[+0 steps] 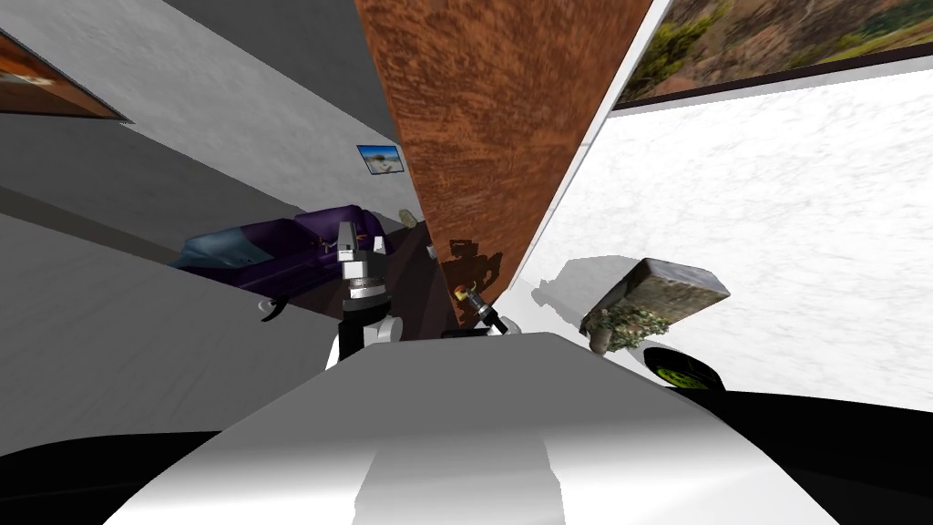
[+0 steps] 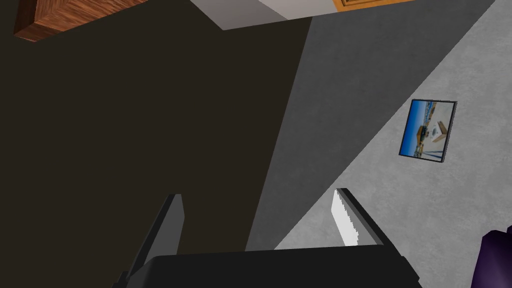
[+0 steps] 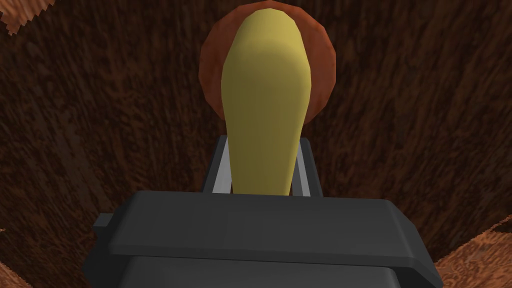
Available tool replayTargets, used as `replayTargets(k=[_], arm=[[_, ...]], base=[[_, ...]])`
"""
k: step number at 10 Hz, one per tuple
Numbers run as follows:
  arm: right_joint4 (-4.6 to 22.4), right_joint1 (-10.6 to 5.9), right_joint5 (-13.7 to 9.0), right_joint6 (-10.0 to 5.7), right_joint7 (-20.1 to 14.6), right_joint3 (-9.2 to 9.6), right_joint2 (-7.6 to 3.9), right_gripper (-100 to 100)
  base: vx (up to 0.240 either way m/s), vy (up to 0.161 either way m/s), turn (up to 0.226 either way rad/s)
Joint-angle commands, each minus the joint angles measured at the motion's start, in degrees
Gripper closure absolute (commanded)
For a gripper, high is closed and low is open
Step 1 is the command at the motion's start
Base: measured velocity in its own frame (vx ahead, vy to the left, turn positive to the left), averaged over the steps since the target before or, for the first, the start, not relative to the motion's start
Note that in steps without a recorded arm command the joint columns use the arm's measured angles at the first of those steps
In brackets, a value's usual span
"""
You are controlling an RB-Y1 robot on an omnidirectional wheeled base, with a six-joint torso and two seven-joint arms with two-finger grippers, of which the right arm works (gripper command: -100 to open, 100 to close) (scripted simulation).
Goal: Push the door open
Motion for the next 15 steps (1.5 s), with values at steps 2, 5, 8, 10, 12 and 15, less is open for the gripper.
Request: replayTargets(k=[2,5,8,10,12,15], arm=[[0.2,-0.45,-0.7,-0.11,0.9,-2.54,0.01,100],[1.0,-0.67,-1.2,-0.08,1.8,-4.99,0.43,100],[1.5,-0.84,-1.7,-0.06,2.5,-6.84,0.82,100],[1.7,-0.89,-1.8,-0.05,2.8,-7.45,0.96,100],[1.7,-0.89,-1.8,-0.05,2.8,-7.45,0.96,100],[2.6,-1.15,-2.5,-0.02,3.9,-10.35,1.75,100]], base=[[0.151,0.155,-0.031],[0.105,0.125,-0.036],[0.097,0.106,-0.057],[0.085,0.087,-0.010],[0.013,0.025,0.003],[0.079,0.109,-0.054]])
